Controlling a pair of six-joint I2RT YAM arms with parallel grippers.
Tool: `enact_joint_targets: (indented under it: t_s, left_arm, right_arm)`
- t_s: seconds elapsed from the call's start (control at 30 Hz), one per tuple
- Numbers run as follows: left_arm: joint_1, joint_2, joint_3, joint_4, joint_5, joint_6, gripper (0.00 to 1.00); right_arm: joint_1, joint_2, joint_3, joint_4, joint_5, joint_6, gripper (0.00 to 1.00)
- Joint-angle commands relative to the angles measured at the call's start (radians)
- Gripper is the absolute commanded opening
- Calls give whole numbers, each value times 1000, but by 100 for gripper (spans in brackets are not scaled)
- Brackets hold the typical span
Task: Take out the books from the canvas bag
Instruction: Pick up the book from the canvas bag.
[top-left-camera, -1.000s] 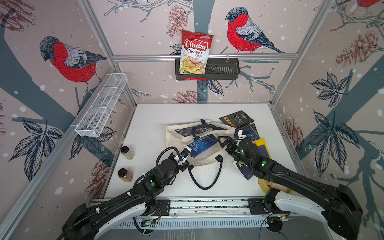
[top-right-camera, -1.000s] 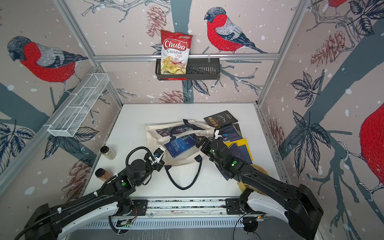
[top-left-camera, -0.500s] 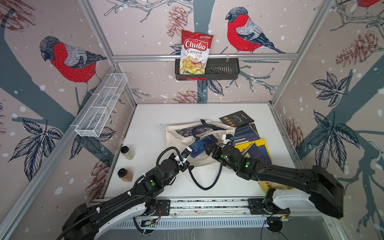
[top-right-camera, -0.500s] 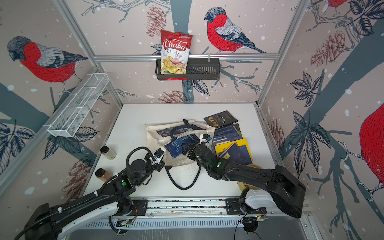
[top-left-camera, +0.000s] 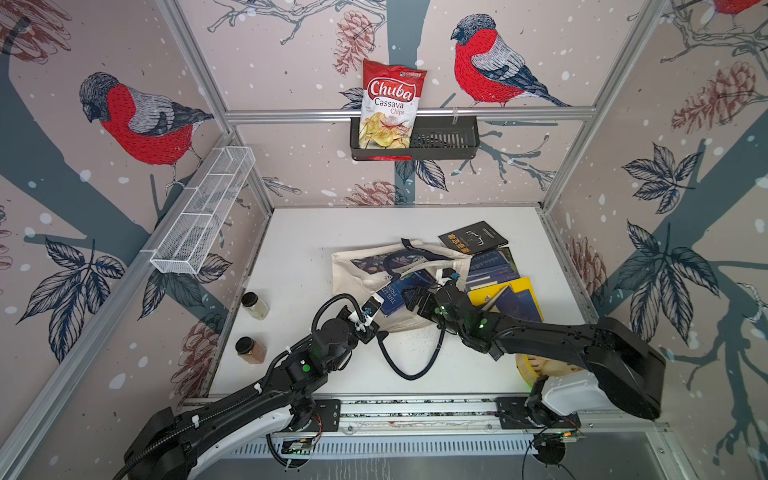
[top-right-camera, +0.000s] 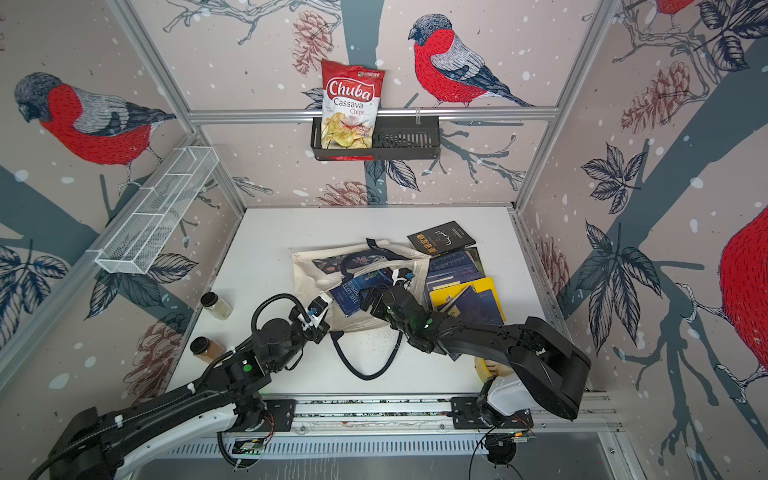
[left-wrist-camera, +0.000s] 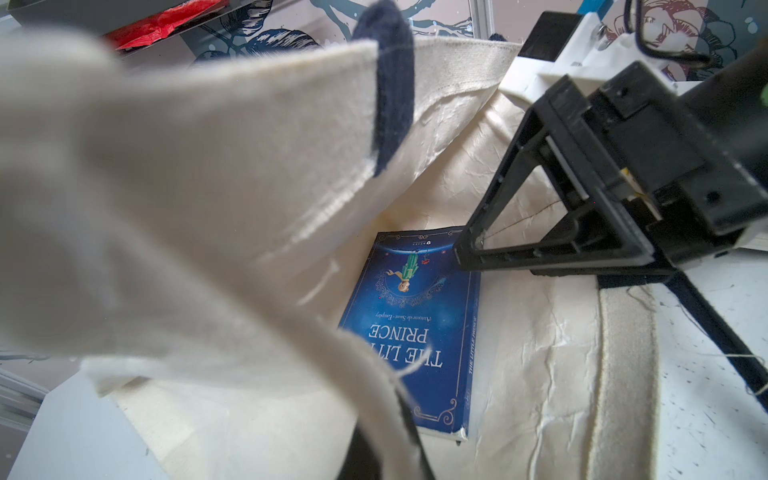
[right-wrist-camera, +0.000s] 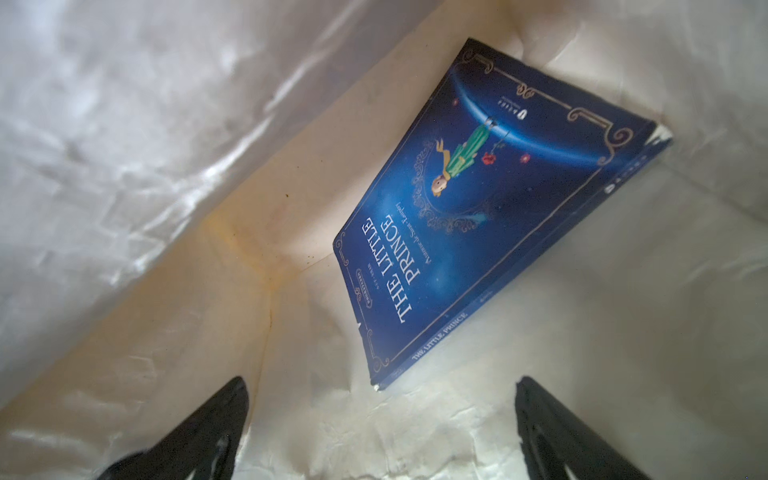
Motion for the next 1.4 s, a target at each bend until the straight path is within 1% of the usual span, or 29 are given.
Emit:
enact_joint_targets:
  t_s: [0.0,0.13,0.33,0.57,0.8,0.9,1.0,1.1,1.2,1.27,1.37]
  left_arm:
    - [2,-2,4,47,18,0,0]
    - [2,-2,3,47,15,1,0]
    - [2,-1,3,48,19,1,0]
    - [2,4,3,47,25,-3,0]
    - [2,9,4,47,32,-5,0]
    - [2,12,2,48,37,-7,0]
    - [2,16,4,49,43,-9,0]
    - [2,17,3,48,53,-12,0]
    - [2,16,2,53,66,-11,0]
    - [2,19,1,53,68,-14,0]
    - [2,18,0,53,74,-14,0]
  right_arm:
    - [-3,6,7,24,-29,0,99]
    - [-6,21,5,15,-33,16,99]
    - [-30,79,11,15,-105,56,99]
    - [-56,150,34,-13,-134,116,99]
    - [-62,219,71,-18,-128,186,97]
    - [-48,255,68,44,-120,221,95]
    - [-27,281,72,74,-32,219,93]
    - [-28,299,55,144,25,225,91]
    - [-28,318,45,241,47,222,89]
    - [-37,336,53,271,57,222,86]
    - [-63,388,75,317,17,227,81]
